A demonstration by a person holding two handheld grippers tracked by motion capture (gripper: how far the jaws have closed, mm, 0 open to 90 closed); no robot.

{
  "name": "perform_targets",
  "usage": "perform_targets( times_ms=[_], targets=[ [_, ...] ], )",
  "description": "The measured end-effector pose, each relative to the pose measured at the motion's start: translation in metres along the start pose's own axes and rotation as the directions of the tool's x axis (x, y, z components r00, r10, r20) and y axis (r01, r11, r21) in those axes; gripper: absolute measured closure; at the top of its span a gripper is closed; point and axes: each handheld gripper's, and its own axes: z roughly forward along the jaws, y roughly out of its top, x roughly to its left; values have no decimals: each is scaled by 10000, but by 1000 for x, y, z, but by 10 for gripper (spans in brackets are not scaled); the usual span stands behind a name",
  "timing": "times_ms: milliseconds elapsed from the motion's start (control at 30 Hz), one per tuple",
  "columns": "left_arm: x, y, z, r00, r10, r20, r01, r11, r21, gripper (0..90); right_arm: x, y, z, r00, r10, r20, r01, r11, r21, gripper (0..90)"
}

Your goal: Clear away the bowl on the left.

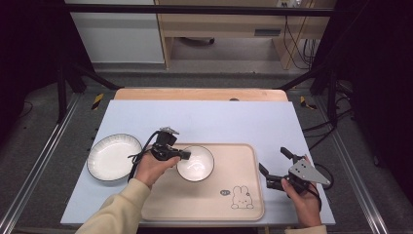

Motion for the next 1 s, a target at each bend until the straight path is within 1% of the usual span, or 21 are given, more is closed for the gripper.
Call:
perform_targets(
  times_ms=[200,233,300,333,367,433,500,567,600,633,767,1000],
  targets=[
    [1,-6,4,10000,0,49,-1,9999,135,819,0,0,0,10000,-20,-20,20,10000,52,59],
    [2,-8,4,10000,-52,53,52,9999,155,819,0,0,0,10000,-20,-20,20,10000,69,59],
    [3,-9,4,10000,-6,56,5,9998,198,819,0,0,0,10000,-23,-20,23,10000,83,59],
    [3,-10,4,9999,-97,69,96,9998,145,819,0,-1,1,10000,-41,-29,41,10000,72,59],
    [4,-11,4,9999,-106,78,105,9998,191,819,0,-1,1,10000,-40,-34,40,10000,74,59],
    [4,-12,5,9999,-111,66,109,9998,171,819,1,-1,1,10000,-27,-37,28,10000,79,59],
    [4,-13,5,9999,-93,81,91,9996,276,819,1,-1,1,10000,-28,-44,29,9999,101,59],
    [4,-14,5,9999,-114,124,111,9997,239,819,1,-1,1,10000,-32,-46,32,9999,102,59],
    [4,-15,5,9999,-49,155,44,9995,314,819,1,-1,1,10000,-36,-50,36,9999,122,60],
    [4,-15,6,9998,-112,168,107,9996,272,819,1,-1,1,10000,-36,-50,36,9999,122,60],
    [5,-17,7,9999,-66,81,63,9994,346,819,1,-1,2,10000,-31,-86,32,9999,165,63],
    [8,-20,8,9998,-159,136,153,9992,376,819,1,-1,2,9999,-25,-99,27,9998,198,65]
  ],
)
